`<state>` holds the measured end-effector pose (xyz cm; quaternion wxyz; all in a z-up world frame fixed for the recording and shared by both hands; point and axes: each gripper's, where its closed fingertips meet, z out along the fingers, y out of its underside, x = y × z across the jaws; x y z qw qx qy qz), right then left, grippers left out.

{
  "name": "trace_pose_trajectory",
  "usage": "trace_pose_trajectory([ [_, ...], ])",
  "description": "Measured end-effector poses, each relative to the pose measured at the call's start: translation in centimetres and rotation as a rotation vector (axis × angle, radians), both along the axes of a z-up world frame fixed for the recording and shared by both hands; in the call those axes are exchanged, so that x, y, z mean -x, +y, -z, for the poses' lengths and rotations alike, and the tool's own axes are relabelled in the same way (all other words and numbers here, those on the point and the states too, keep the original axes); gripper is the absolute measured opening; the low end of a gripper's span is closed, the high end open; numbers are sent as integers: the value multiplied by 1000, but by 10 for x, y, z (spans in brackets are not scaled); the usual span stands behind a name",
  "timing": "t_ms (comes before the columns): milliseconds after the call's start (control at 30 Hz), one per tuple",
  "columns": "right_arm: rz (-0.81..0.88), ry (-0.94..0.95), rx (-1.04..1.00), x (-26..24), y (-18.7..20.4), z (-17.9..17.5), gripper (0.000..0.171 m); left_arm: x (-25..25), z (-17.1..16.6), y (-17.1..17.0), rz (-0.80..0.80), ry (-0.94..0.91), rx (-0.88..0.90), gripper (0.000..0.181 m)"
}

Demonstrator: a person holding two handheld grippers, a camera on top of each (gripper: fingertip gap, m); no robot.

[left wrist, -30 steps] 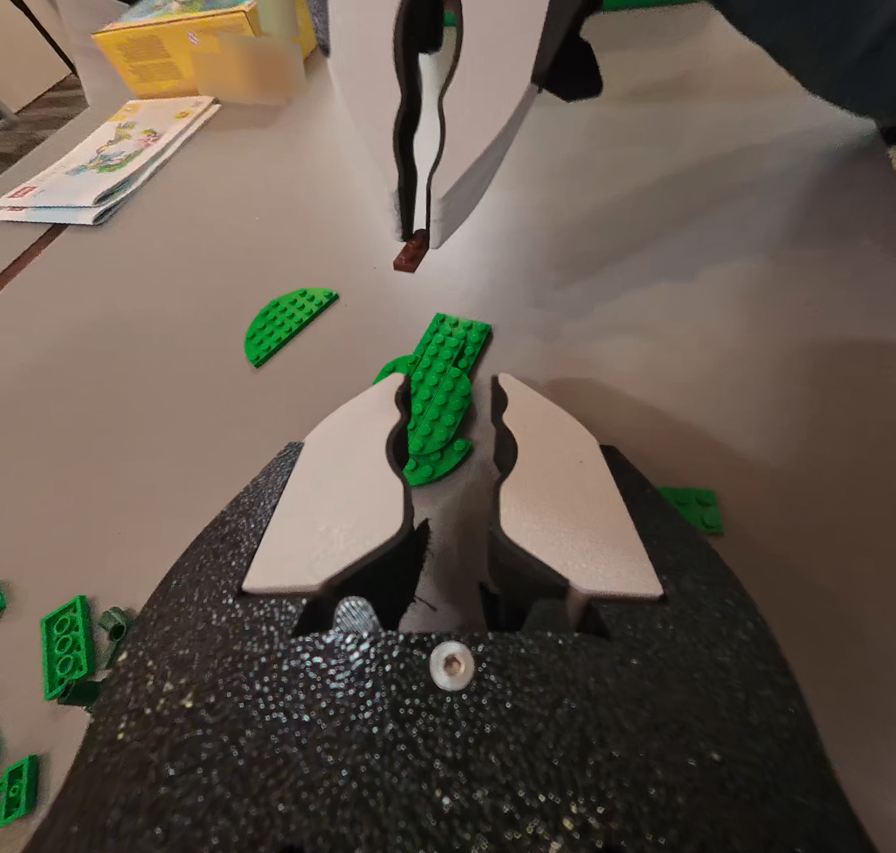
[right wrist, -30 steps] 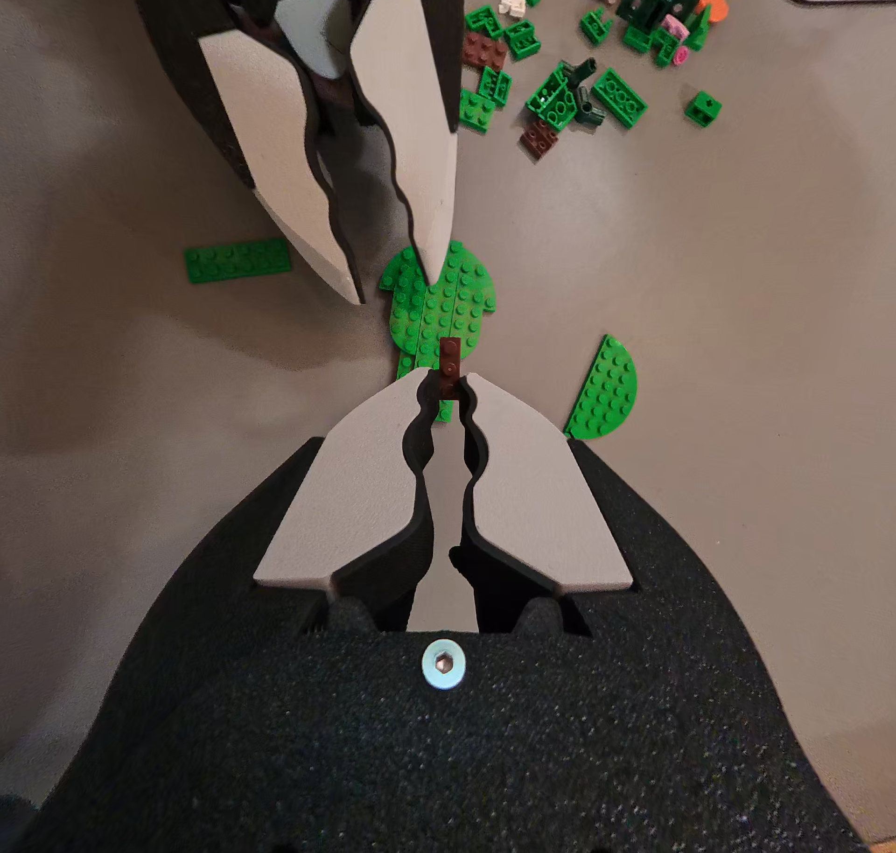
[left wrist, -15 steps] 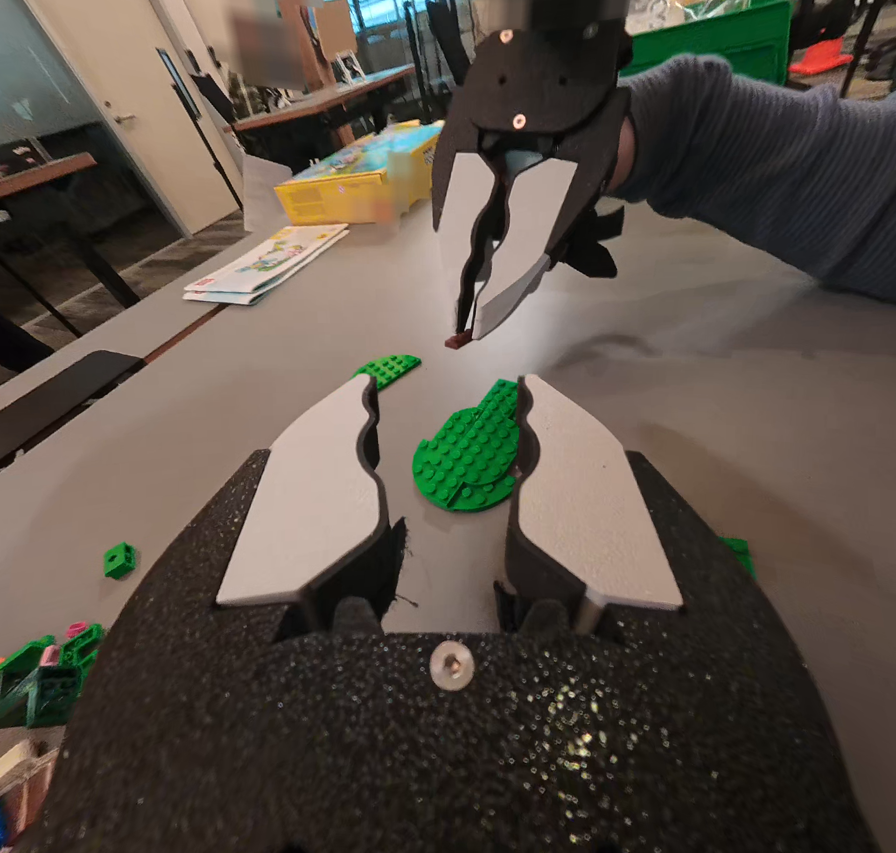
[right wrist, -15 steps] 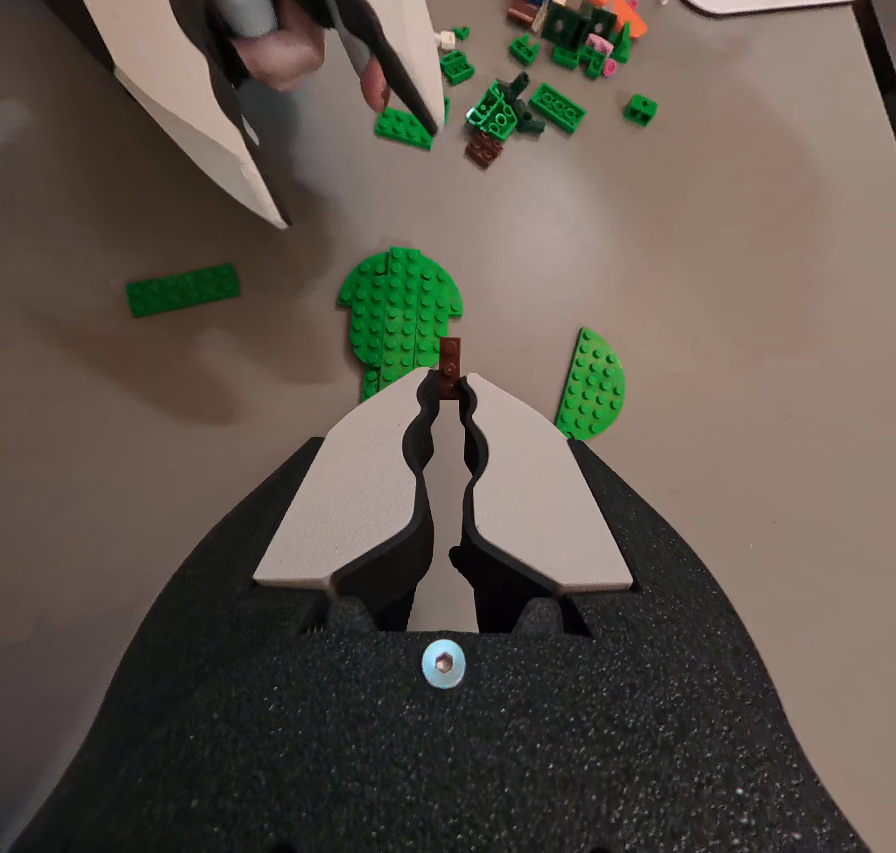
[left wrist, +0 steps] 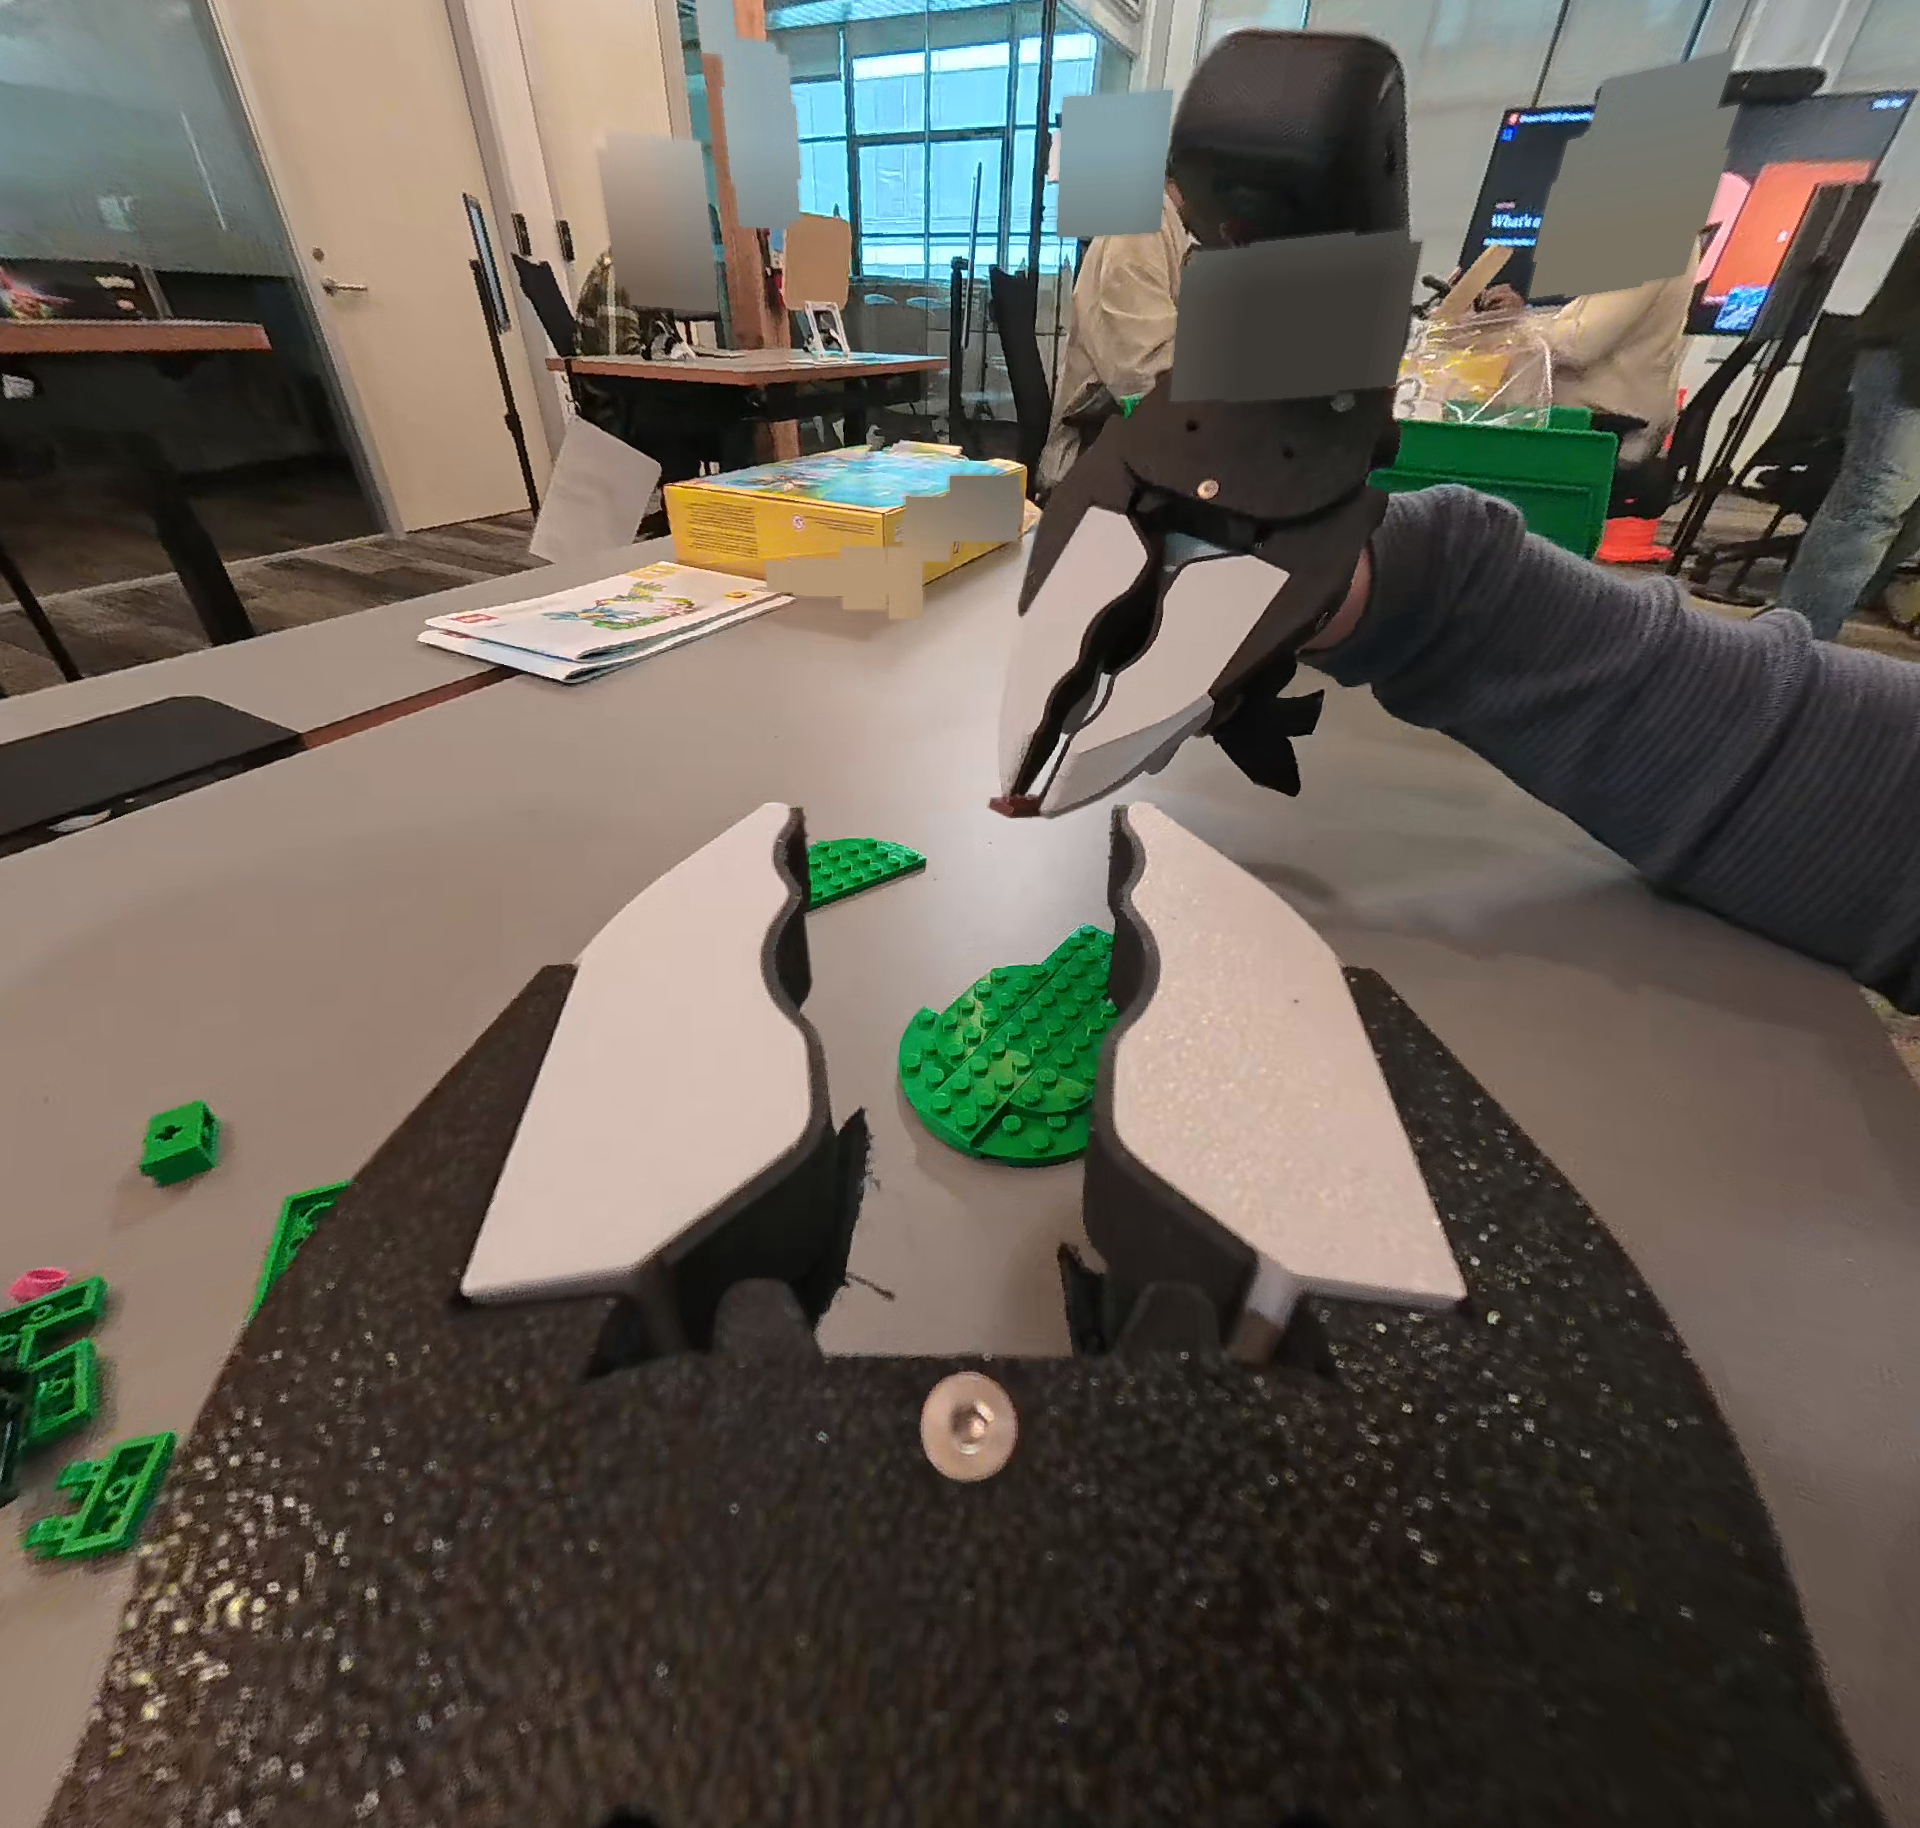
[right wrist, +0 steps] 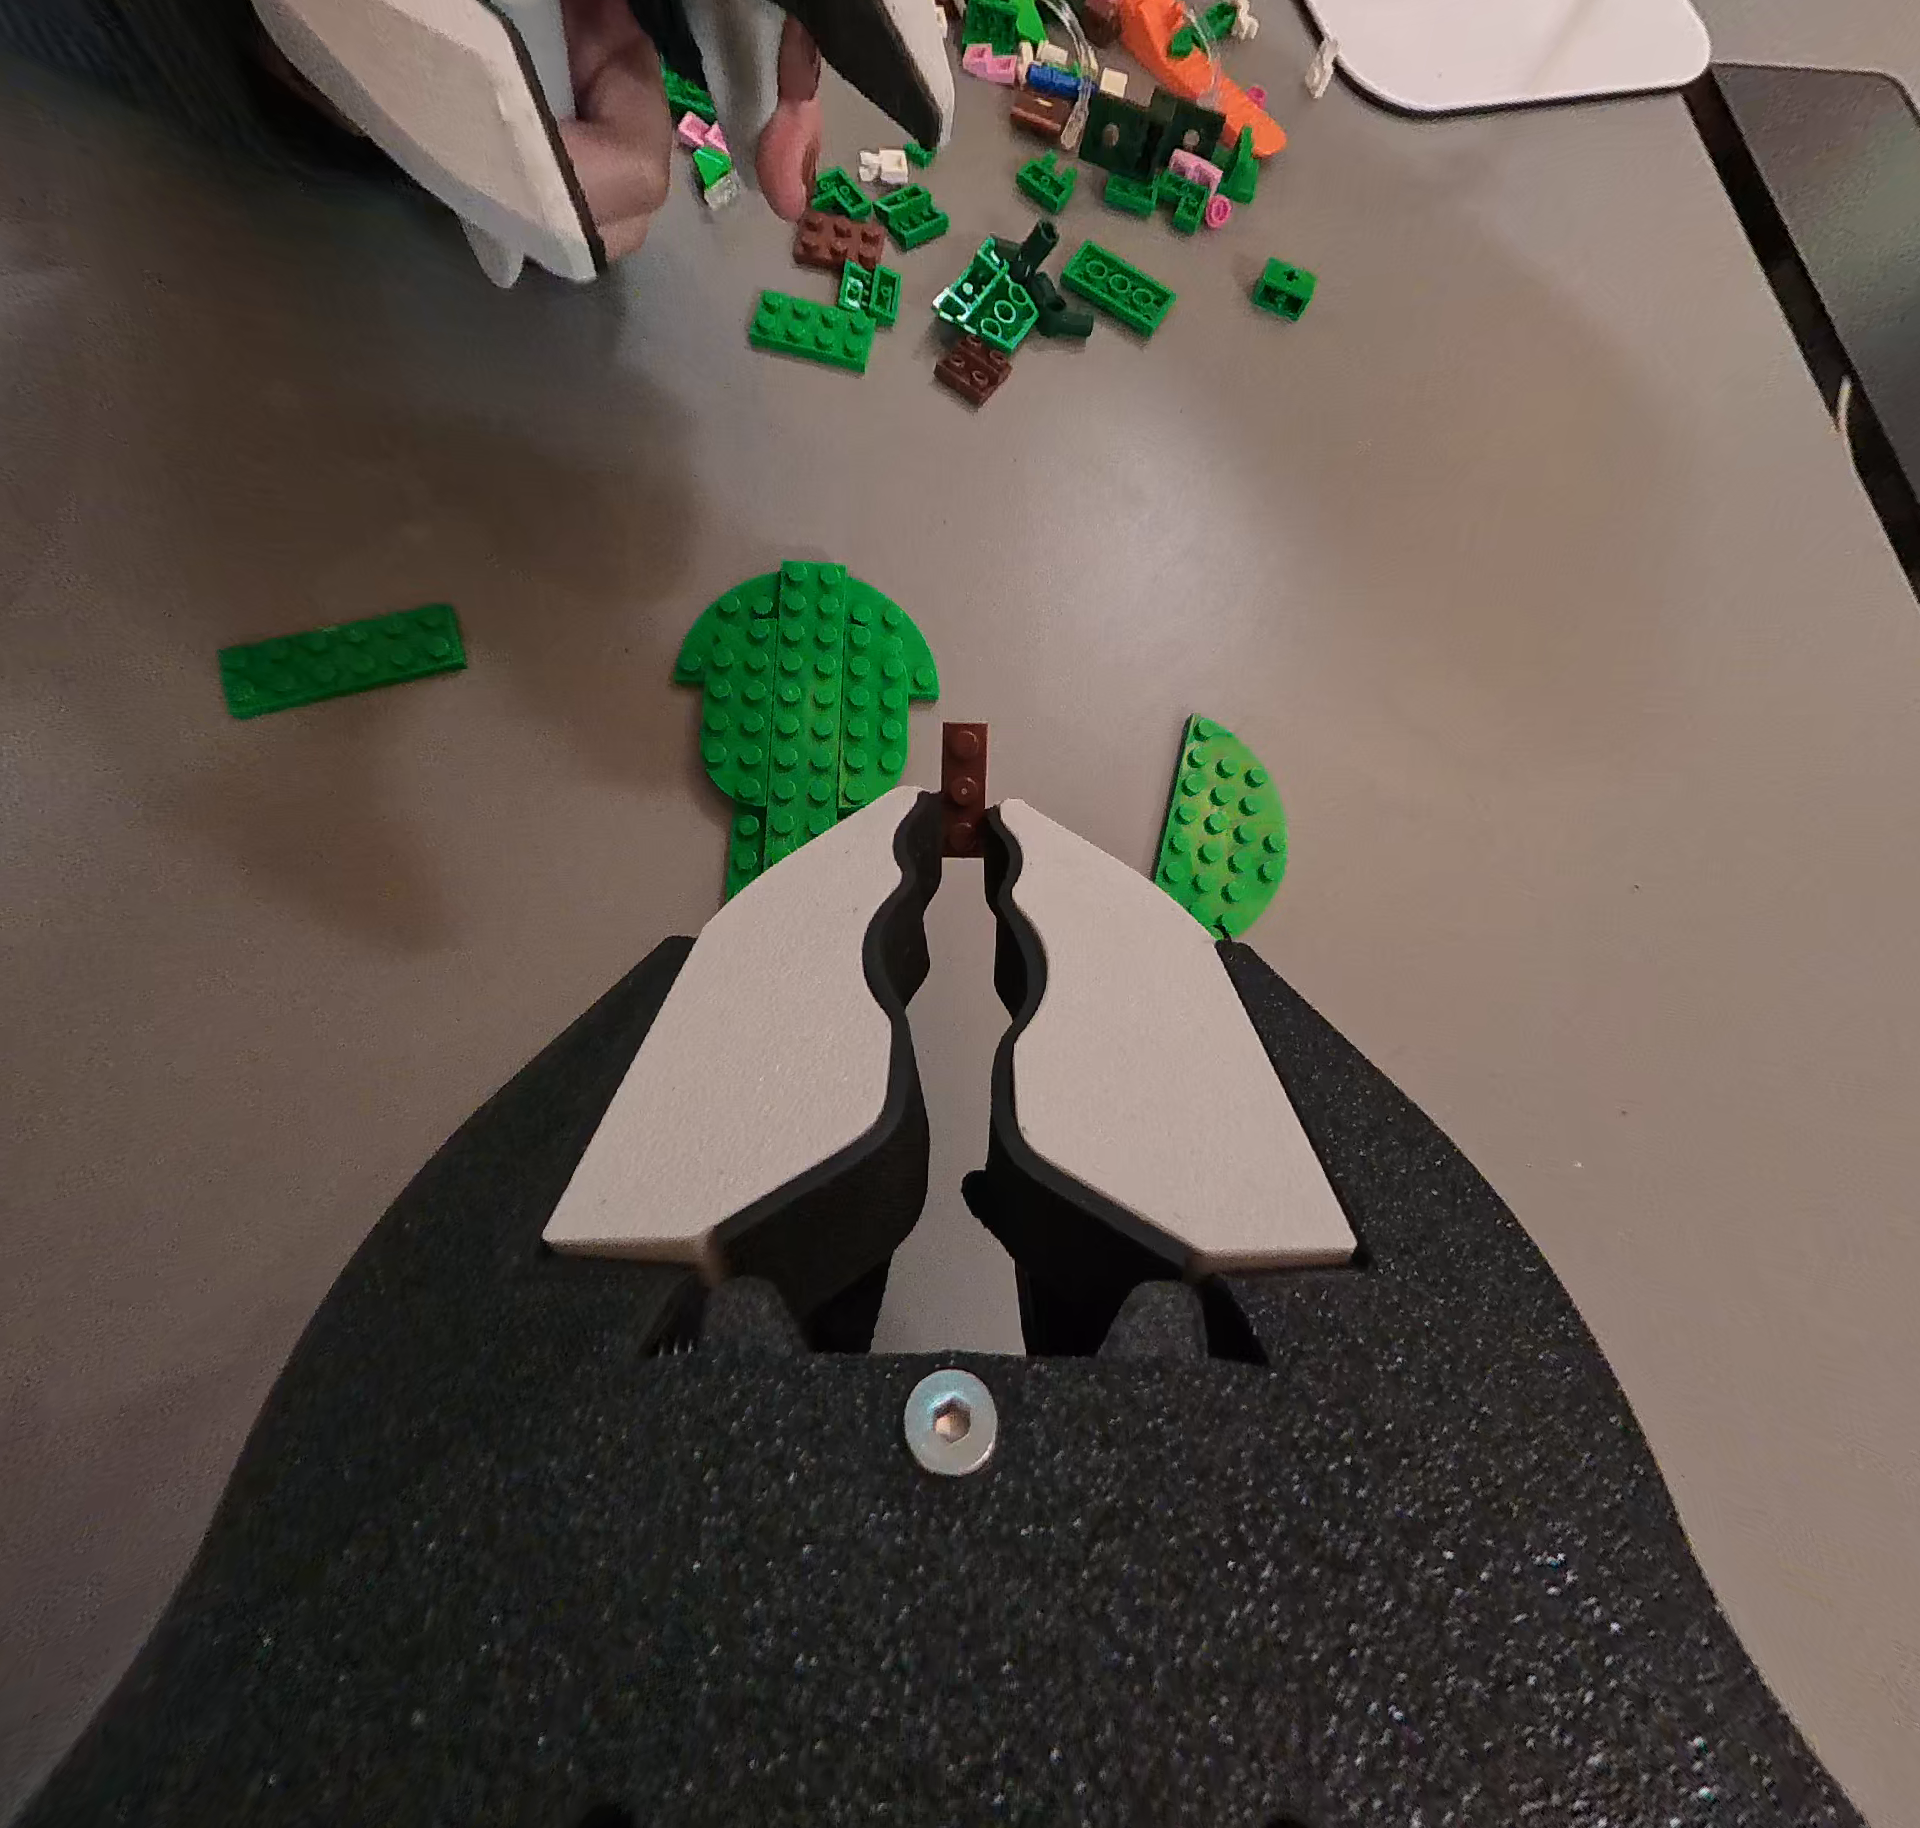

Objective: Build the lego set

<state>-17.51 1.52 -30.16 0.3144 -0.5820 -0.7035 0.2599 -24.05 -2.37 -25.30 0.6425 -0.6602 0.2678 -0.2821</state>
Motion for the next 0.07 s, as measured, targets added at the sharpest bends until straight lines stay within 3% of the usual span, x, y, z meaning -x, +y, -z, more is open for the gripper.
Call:
trace_pose_trajectory([
  [67,0,-3,1,0,0,1,7,0,-1,-1,10,-9,-2,54],
])
